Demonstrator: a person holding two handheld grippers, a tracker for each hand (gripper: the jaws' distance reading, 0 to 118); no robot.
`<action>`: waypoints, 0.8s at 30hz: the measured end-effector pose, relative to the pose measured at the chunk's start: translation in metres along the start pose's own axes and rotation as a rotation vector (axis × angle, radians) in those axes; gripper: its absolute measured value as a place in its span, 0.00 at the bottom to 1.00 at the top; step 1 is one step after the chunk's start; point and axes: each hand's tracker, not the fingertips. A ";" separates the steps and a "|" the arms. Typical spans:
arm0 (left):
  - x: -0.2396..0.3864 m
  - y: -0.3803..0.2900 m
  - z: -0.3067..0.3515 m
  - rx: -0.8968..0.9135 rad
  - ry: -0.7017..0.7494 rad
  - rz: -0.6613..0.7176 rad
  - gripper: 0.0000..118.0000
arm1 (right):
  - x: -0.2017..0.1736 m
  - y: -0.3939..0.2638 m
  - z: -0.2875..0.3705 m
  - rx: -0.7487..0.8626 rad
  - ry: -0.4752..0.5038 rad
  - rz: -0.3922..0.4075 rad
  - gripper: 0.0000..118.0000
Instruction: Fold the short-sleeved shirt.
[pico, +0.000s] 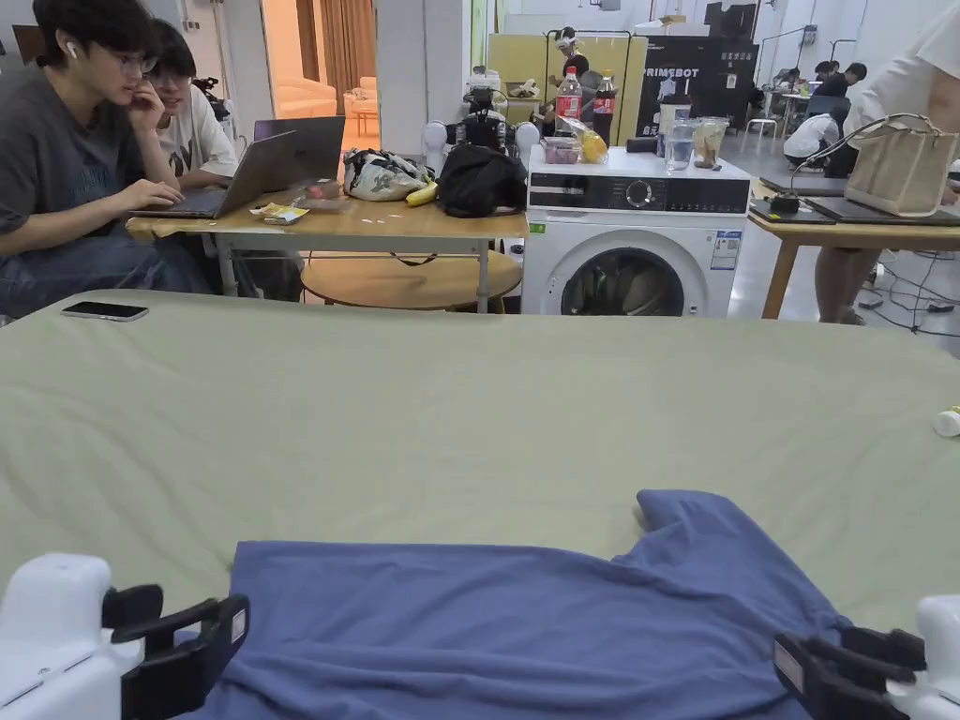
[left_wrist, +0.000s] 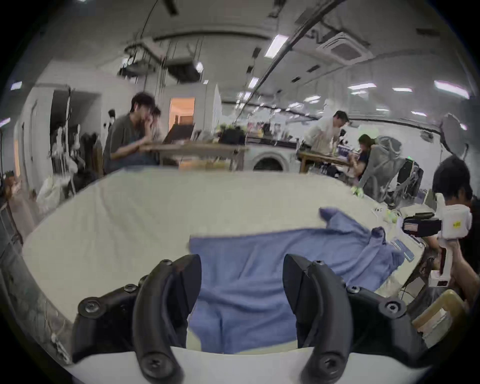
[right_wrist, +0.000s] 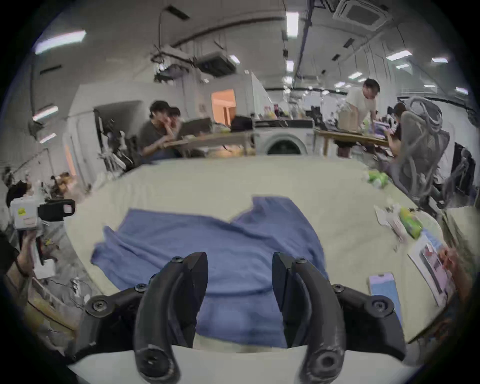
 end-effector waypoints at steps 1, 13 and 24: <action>0.012 0.008 0.001 0.024 -0.004 -0.026 0.45 | -0.005 0.005 -0.002 0.018 0.031 -0.011 0.42; 0.018 0.023 -0.029 -0.033 -0.083 0.110 0.00 | -0.023 0.010 -0.020 0.003 0.042 0.026 0.00; -0.082 0.037 -0.193 -0.367 0.114 0.261 0.44 | 0.018 0.009 -0.028 -0.031 0.041 -0.041 0.00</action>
